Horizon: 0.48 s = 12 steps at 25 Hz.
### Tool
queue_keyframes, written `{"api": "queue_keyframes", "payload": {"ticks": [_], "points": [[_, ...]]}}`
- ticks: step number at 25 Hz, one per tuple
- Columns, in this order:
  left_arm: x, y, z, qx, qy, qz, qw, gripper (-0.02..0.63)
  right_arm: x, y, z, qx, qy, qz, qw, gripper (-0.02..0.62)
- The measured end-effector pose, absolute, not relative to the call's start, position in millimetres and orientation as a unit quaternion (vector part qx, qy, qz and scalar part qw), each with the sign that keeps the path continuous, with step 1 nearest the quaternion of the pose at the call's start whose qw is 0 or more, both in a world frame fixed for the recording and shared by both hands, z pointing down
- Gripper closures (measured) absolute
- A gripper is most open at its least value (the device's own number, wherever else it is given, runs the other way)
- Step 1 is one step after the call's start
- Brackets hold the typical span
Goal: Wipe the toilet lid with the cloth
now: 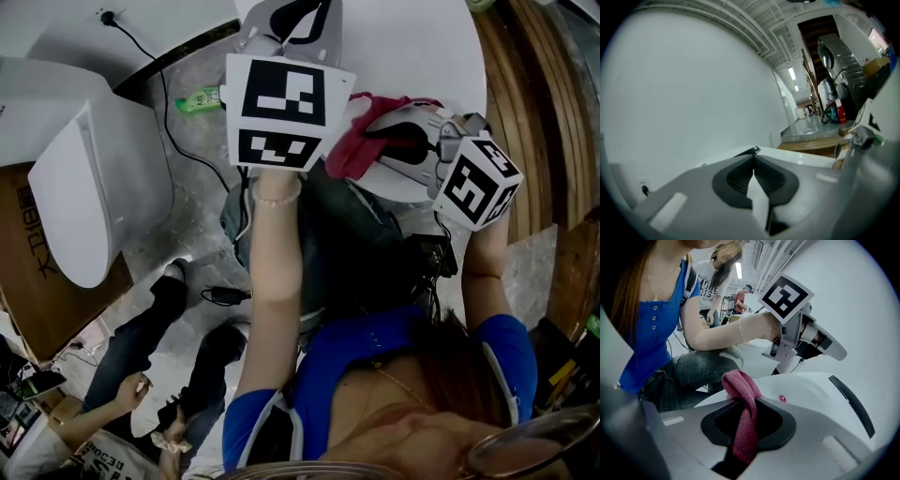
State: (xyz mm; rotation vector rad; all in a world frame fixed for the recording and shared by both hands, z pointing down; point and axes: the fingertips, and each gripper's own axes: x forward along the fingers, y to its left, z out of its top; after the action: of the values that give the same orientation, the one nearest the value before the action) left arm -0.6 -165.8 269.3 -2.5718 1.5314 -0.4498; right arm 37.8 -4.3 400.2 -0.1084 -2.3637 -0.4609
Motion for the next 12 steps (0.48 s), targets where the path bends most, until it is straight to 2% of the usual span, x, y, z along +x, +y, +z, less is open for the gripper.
{"api": "queue_keyframes", "payload": {"ticks": [12], "points": [[-4.9,-166.4,270.1,-0.849,0.505,-0.145,0.054,0.603,42.1,7.4,402.0,-0.054,-0.915,-0.175,0.36,0.523]]}}
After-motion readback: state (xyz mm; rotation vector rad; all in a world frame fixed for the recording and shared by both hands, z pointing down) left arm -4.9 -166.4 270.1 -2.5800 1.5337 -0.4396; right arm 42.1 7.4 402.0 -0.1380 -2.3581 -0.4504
